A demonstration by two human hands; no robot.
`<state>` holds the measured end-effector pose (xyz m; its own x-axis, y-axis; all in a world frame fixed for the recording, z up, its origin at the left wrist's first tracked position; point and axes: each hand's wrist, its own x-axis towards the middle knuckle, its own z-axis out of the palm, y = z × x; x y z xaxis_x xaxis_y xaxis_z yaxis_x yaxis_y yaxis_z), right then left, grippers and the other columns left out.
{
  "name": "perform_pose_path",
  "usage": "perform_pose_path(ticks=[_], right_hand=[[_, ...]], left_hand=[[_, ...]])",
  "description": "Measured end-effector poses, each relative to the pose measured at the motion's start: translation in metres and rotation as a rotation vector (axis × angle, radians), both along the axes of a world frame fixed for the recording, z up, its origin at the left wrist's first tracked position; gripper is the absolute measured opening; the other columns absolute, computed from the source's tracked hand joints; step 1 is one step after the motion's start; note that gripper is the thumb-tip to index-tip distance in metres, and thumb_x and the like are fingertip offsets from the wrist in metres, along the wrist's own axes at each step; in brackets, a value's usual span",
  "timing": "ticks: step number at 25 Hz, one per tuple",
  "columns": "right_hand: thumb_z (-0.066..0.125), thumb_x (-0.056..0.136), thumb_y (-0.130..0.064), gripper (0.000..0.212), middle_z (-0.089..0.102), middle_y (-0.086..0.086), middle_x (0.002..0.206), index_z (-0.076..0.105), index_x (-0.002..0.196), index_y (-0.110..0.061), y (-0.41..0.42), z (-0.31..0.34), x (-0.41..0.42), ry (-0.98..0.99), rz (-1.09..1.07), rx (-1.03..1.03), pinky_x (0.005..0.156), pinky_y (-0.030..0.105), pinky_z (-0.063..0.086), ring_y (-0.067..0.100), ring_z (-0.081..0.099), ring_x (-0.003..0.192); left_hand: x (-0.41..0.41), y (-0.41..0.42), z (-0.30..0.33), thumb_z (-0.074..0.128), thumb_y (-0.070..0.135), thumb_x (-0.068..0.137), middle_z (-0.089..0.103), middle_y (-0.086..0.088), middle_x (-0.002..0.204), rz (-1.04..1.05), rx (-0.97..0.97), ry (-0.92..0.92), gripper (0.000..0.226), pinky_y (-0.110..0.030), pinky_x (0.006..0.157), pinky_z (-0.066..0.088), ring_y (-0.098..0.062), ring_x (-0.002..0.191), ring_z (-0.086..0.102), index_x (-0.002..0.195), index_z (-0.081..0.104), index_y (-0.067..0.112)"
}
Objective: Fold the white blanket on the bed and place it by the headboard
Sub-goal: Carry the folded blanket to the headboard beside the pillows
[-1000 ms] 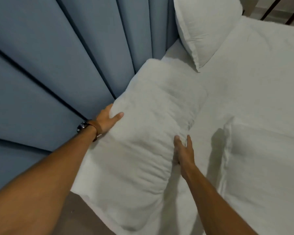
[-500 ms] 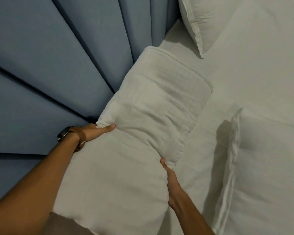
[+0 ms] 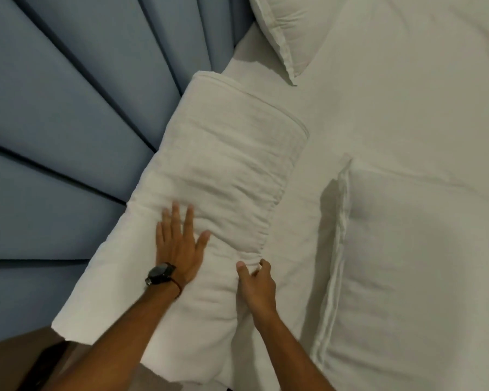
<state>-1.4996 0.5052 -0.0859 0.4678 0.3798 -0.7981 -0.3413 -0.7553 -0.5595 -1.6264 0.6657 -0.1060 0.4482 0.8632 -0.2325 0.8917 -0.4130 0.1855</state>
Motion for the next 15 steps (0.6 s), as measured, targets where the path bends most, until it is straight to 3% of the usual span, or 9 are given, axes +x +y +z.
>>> perform_pose_path(ticks=[3, 6, 11, 13, 15], right_hand=[[0.065, 0.102, -0.037, 0.064, 0.057, 0.009, 0.157, 0.043, 0.16, -0.022, -0.027, 0.015, 0.034, -0.236, 0.087, 0.076, 0.115, 0.039, 0.049, 0.026, 0.058, 0.14], [0.061, 0.104, -0.028, 0.055, 0.059, 0.004, 0.155, 0.051, 0.157, -0.018, -0.075, 0.022, 0.093, -0.509, 0.072, 0.105, 0.116, 0.028, 0.042, 0.022, 0.057, 0.14], [0.065, 0.096, 0.002, 0.039, 0.074, 0.008, 0.133, 0.071, 0.134, -0.006, -0.172, 0.04, 0.156, -0.901, 0.139, 0.352, 0.108, 0.039, 0.054, 0.018, 0.066, 0.125], [0.065, 0.092, 0.002, 0.037, 0.075, 0.011, 0.131, 0.075, 0.128, -0.004, -0.214, 0.042, 0.182, -1.062, 0.063, 0.316, 0.114, 0.041, 0.05, 0.025, 0.066, 0.128], [0.064, 0.095, -0.016, 0.043, 0.07, 0.017, 0.14, 0.071, 0.136, -0.006, -0.263, 0.041, 0.217, -1.094, -0.057, 0.135, 0.119, 0.047, 0.045, 0.034, 0.061, 0.135]], left_hand=[[0.049, -0.057, -0.006, 0.011, 0.073, 0.1, -0.015, -0.01, 0.174, -0.045, -0.082, -0.012, 0.086, -0.051, 0.13, -0.003, -0.031, 0.161, -0.013, 0.167, -0.004, 0.021], [0.106, -0.109, -0.003, 0.01, 0.074, 0.099, -0.016, -0.009, 0.174, -0.144, -0.164, -0.077, 0.086, -0.046, 0.13, -0.005, -0.029, 0.161, -0.016, 0.167, -0.002, 0.023], [0.187, -0.198, 0.014, 0.021, 0.075, 0.099, -0.003, 0.003, 0.176, -0.141, -0.535, -0.313, 0.086, -0.036, 0.129, 0.012, -0.015, 0.162, 0.003, 0.167, -0.001, 0.027], [0.208, -0.226, 0.024, 0.027, 0.079, 0.097, 0.006, 0.006, 0.176, -0.005, -0.701, -0.425, 0.089, -0.036, 0.128, 0.017, -0.015, 0.161, 0.013, 0.167, 0.0, 0.032], [0.222, -0.247, 0.029, 0.036, 0.086, 0.09, 0.014, 0.007, 0.175, 0.104, -0.805, -0.495, 0.096, -0.043, 0.129, 0.022, -0.018, 0.159, 0.021, 0.166, 0.001, 0.038]])
